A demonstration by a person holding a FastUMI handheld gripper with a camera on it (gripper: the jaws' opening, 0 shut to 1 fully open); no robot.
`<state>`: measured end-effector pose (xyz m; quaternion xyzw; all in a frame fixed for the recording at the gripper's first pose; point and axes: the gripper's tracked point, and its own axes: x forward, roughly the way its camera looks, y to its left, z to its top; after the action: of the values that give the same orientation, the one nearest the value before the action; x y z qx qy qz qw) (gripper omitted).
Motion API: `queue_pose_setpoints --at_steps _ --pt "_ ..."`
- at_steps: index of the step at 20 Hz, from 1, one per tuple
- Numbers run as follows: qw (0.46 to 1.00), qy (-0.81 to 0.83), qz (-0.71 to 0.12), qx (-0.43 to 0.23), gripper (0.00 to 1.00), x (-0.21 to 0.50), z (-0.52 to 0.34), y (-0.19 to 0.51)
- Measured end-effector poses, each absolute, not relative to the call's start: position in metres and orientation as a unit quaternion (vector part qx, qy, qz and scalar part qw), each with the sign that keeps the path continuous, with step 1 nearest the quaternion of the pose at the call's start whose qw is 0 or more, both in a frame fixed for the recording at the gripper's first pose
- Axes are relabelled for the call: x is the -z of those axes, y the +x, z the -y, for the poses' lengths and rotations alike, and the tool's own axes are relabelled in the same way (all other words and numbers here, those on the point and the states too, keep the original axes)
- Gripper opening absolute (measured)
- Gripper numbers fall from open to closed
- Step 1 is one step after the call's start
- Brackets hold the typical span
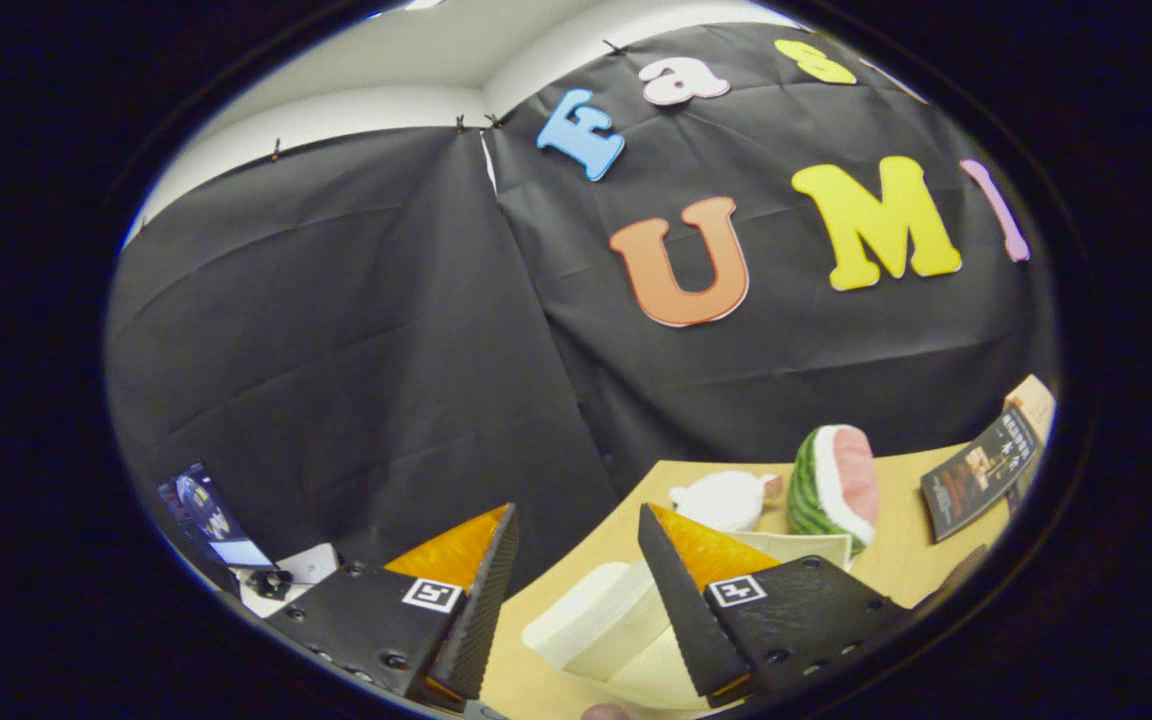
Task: Open the storage box then place both shoes into the box .Put the left shoe in first, then the right shoe, with the right side of both shoes facing outward in a uniform manner.
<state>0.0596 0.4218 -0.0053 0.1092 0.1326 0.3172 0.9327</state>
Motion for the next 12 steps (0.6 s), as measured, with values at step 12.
queue_pose_setpoints --at_steps 12 --pt "0.980 0.082 -0.108 -0.142 0.83 0.013 -0.192 0.033"
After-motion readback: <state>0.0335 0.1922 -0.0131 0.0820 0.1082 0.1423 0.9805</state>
